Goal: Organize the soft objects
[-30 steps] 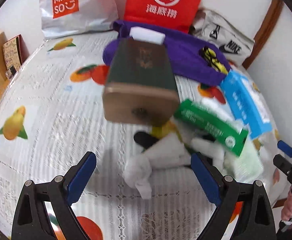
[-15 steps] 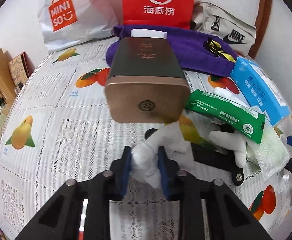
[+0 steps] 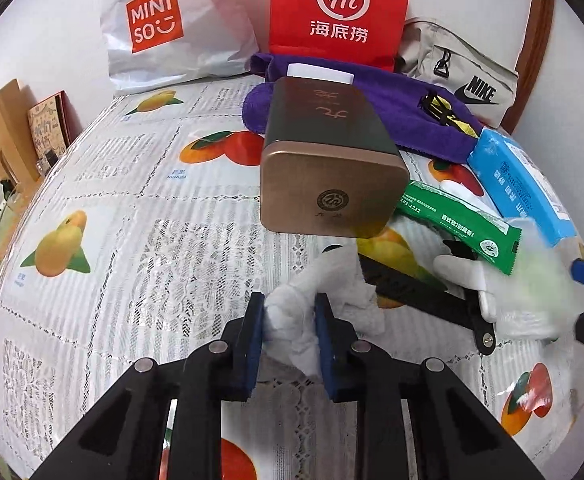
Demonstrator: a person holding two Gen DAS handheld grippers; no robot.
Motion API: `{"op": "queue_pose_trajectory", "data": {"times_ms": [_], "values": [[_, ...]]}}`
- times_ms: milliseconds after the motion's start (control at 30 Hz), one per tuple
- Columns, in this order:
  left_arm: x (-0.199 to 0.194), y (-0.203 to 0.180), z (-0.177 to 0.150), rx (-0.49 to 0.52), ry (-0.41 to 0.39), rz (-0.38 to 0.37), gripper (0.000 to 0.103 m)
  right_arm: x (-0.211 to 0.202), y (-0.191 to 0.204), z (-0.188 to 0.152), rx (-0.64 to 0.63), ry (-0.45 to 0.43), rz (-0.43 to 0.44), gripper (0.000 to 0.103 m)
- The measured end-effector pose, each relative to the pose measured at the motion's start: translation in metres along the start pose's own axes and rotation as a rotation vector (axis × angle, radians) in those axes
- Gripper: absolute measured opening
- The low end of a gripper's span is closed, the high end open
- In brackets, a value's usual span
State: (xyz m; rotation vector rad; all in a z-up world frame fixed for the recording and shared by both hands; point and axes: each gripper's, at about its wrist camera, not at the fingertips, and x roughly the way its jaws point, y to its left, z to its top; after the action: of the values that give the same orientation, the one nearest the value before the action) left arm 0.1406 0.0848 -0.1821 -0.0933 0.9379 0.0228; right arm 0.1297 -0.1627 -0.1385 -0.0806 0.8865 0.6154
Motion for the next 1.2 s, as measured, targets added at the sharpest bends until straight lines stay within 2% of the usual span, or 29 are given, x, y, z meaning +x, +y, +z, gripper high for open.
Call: {"op": "queue_pose_trajectory", "data": {"times_ms": [167,333,367,400,433,467,500,567,600,633,900,1100,1200], "values": [[0.000,0.003,-0.001,-0.005,-0.002,-0.017,0.023,0.020,0.012,0.010,-0.008,0.039,0.003,0.083],[0.001,0.003,-0.002,-0.007,-0.005,-0.023,0.024,0.045,0.018,0.015,-0.010,0.068,-0.115,0.083],[0.001,0.004,-0.002,-0.009,-0.005,-0.027,0.024,0.048,0.018,0.015,-0.011,0.067,-0.128,0.079],[0.000,0.004,-0.002,-0.009,-0.005,-0.030,0.024,0.050,0.018,0.014,-0.017,0.062,-0.136,0.074],[0.000,0.005,-0.002,-0.011,-0.006,-0.032,0.024,0.049,0.018,0.014,-0.030,0.049,-0.153,0.055],[0.000,0.005,-0.002,-0.014,-0.006,-0.035,0.024,0.048,0.018,0.013,-0.039,0.038,-0.177,0.047],[0.000,0.005,-0.002,-0.016,-0.005,-0.036,0.024,0.047,0.017,0.013,-0.043,0.034,-0.169,0.044],[0.001,0.005,-0.002,-0.013,-0.006,-0.033,0.024,0.040,0.016,0.014,-0.044,0.023,-0.128,0.027],[0.001,0.005,-0.002,-0.012,-0.007,-0.029,0.024,0.036,0.016,0.014,-0.048,0.016,-0.110,0.022],[0.001,0.004,-0.002,-0.012,-0.008,-0.026,0.024,0.034,0.017,0.013,-0.053,0.012,-0.099,0.007],[-0.002,0.006,-0.004,-0.035,-0.010,-0.035,0.023,-0.007,0.018,0.010,-0.021,-0.084,0.007,0.006],[-0.007,0.005,-0.009,-0.034,-0.018,-0.030,0.023,-0.035,-0.002,-0.006,0.023,-0.125,-0.043,0.006],[-0.011,0.005,-0.014,-0.042,-0.019,-0.031,0.023,-0.045,-0.017,-0.020,0.049,-0.126,-0.114,0.006]]}}
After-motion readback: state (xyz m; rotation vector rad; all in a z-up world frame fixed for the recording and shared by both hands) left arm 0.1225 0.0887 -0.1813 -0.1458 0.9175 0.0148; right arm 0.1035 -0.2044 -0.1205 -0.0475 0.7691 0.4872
